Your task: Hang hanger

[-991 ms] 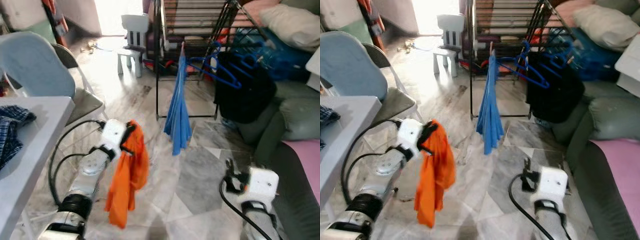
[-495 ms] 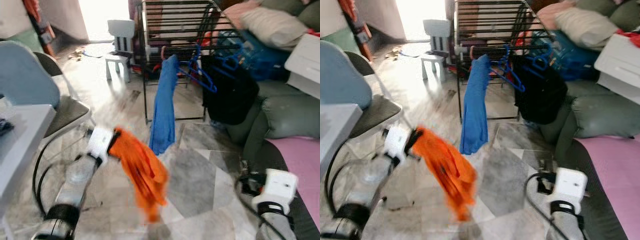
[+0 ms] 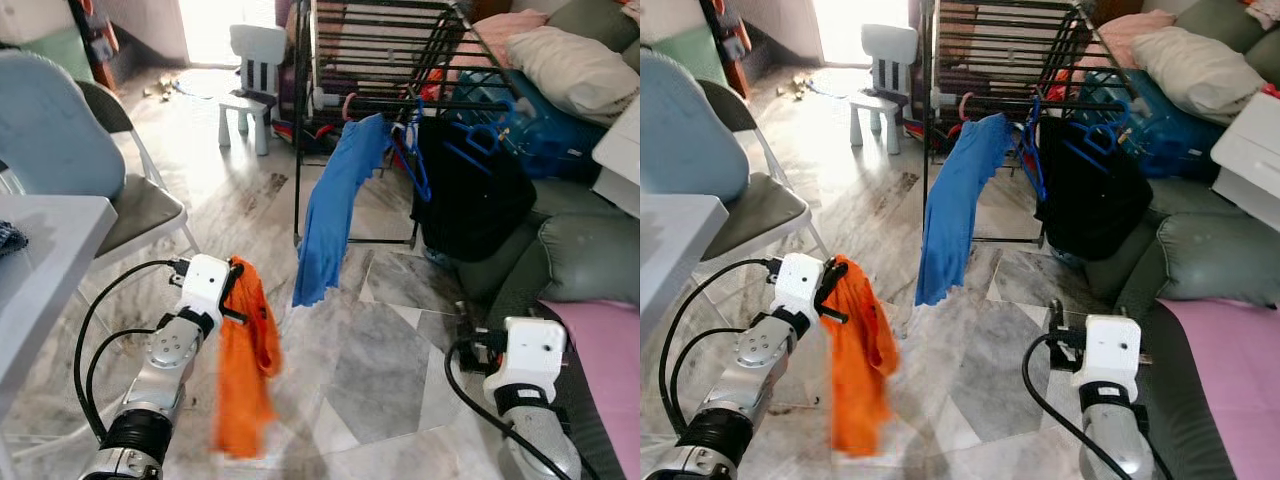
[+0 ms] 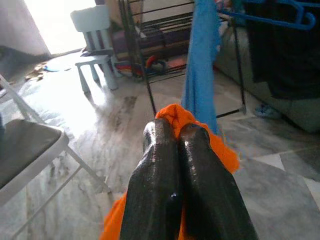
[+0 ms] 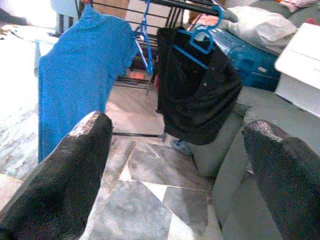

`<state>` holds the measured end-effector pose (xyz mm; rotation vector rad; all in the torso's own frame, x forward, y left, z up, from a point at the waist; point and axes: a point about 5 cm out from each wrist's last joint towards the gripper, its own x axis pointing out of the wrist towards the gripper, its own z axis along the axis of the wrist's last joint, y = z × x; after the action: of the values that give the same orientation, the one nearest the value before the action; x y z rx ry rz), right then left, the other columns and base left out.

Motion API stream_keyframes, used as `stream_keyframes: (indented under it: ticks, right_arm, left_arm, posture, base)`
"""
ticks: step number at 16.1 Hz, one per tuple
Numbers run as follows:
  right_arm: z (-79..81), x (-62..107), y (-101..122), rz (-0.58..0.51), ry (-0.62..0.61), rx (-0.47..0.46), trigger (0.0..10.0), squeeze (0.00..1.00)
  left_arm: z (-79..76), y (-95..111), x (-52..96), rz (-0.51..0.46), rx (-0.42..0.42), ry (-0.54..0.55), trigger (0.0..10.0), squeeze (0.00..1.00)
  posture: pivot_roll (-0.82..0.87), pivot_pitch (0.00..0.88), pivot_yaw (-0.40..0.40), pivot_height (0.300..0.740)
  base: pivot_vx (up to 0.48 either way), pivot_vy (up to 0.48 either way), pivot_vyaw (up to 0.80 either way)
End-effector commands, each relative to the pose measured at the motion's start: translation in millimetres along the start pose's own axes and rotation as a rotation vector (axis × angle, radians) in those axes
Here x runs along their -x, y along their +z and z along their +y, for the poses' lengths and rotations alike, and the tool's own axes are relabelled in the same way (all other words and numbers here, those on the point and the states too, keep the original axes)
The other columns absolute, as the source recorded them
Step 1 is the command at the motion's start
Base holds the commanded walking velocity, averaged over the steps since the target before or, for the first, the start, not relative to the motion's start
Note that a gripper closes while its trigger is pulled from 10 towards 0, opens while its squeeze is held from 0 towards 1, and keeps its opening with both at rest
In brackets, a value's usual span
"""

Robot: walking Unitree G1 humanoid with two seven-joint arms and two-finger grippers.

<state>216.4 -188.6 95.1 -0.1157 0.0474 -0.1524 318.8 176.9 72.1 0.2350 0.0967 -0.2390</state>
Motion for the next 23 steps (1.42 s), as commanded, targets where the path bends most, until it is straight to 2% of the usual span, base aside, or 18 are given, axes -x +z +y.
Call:
stream_keyframes:
  ticks: [1, 6, 11, 16, 23]
  right_arm:
    - [-3.3, -2.0, 8.8, -0.030, -0.006, -0.005, 10.0, 0.00]
    - [-1.6, 2.2, 10.9, -0.035, -0.007, -0.028, 10.0, 0.00]
    - [4.0, 6.5, 11.0, -0.020, -0.006, -0.048, 10.0, 0.00]
    - [1.7, 5.0, 13.0, -0.020, -0.010, -0.040, 10.0, 0.00]
    - [7.0, 6.5, 13.1, -0.014, 0.003, -0.083, 10.0, 0.00]
  left_arm:
    - [0.4, 15.1, -5.5, -0.052, -0.001, 0.012, 10.0, 0.00]
    - [-2.6, 21.5, -4.6, -0.070, -0.027, -0.024, 10.0, 0.00]
    - [-6.0, 26.1, -7.6, -0.070, -0.019, -0.033, 10.0, 0.00]
    - [-7.9, 33.7, -13.0, -0.079, -0.004, -0.027, 10.0, 0.00]
    - [-8.3, 36.0, -16.0, -0.075, -0.003, -0.033, 10.0, 0.00]
  posture:
    - [0.04, 0.000, -0.079, 0.740]
    - [0.04, 0.000, -0.074, 0.740]
    - [0.02, 0.000, -0.069, 0.740]
    - [0.02, 0.000, -0.069, 0.740]
    - [0.02, 0.000, -0.067, 0.740]
  base:
    - [0.262, 0.000, 0.00]
    - [0.266, 0.000, 0.00]
    - [0.307, 0.000, 0.00]
    - [0.323, 0.000, 0.00]
    - [0.462, 0.000, 0.00]
